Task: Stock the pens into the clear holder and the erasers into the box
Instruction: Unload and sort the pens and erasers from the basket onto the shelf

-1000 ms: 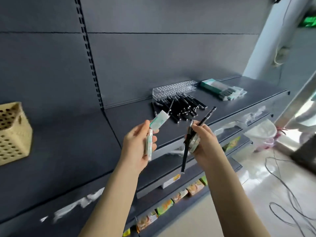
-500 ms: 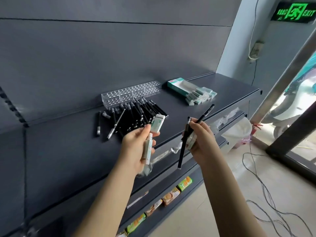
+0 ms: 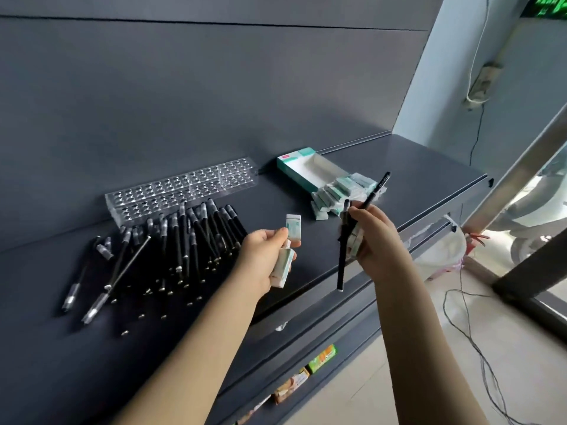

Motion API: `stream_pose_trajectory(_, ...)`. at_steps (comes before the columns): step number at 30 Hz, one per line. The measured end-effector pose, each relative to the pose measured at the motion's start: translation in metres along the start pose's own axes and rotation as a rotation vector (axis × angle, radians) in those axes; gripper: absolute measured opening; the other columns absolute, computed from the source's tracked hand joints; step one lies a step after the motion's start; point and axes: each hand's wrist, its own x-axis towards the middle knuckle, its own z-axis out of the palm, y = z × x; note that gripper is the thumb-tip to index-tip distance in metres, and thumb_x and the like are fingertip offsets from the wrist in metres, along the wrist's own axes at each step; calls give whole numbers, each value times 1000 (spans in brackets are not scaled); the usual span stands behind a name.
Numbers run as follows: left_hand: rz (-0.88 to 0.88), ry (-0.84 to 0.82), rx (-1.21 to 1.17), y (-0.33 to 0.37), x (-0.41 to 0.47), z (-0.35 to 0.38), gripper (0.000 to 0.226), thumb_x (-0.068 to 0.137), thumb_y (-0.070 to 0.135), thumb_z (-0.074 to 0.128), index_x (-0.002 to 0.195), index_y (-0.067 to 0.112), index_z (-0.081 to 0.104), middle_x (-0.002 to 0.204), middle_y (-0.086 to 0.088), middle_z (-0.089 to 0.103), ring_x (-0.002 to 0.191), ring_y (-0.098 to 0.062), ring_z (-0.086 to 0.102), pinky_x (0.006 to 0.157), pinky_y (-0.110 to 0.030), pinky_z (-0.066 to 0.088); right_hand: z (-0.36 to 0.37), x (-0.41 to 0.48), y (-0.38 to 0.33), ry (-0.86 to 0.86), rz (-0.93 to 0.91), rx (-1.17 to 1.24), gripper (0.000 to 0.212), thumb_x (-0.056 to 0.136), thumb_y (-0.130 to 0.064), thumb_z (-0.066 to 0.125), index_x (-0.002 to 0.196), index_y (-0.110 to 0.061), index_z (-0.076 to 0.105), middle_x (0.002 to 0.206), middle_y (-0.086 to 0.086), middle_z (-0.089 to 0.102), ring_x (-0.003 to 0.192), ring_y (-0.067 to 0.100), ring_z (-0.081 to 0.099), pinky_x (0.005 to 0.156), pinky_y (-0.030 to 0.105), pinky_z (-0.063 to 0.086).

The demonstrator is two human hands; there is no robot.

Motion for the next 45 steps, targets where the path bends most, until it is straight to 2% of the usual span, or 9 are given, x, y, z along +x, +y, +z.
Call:
stream_pose_trajectory(8,104,340,178,-2,72,59,15,97,21,58,96,6,61,77,0,73,50,-12,62,52,-23,46,-27,114,-34,-352,37,18,16,97,-2,50,89,-13,60,65,0,61,54,11,57,50,21,47)
stream_pose_trajectory(11,134,508,344,0,81,78,21,94,24,61,79,11,64,70,2,71,59,-20,63,56,-29,51,-38,144,-44,-476,83,3,14,96,-3,51,91,-13,59,65,0,63,55,13,58,53,24,46)
stream_pose_trajectory(14,109,608,493,2,81,91,21,91,27,62,76,13,66,77,-2,72,64,-23,62,45,-31,49,-46,165,-51,-561,149,-18,13,96,-4,52,91,-14,58,70,1,63,57,15,59,48,21,47)
stream_pose_trajectory(16,75,622,510,2,77,99,18,91,27,63,79,14,68,77,0,69,63,-19,62,34,-25,43,-47,175,-53,-603,187,-45,12,96,-5,53,92,-14,60,73,2,62,62,17,58,50,21,48)
stream_pose_trajectory(26,135,795,431,11,74,99,21,93,37,62,87,18,70,79,7,67,66,-12,60,37,-22,43,-41,192,-66,-757,250,-67,12,97,-6,51,98,-12,61,79,4,62,70,19,56,53,21,49)
stream_pose_trajectory(33,327,964,644,9,118,91,35,98,29,56,81,0,61,72,-10,61,68,-29,55,58,-34,35,-31,194,-74,-746,254,-85,14,98,-5,50,91,-13,61,80,5,62,68,19,55,52,21,49)
stream_pose_trajectory(37,421,969,622,2,127,98,31,101,33,48,97,5,61,94,-11,63,82,-30,62,72,-40,50,-31,195,-72,-746,259,-97,14,98,-6,50,93,-14,61,82,5,61,70,17,56,52,21,49)
stream_pose_trajectory(41,337,860,438,4,123,97,21,101,13,37,120,9,46,105,-12,61,87,-27,61,53,-21,47,-33,196,-70,-744,264,-89,14,99,-6,50,94,-13,60,83,6,60,70,18,55,52,21,50)
stream_pose_trajectory(45,392,815,349,4,105,84,30,98,1,35,126,11,38,103,8,64,88,-3,61,63,-14,43,-32,196,-70,-747,263,-103,12,98,-9,52,94,-14,62,85,6,60,71,18,55,53,23,50)
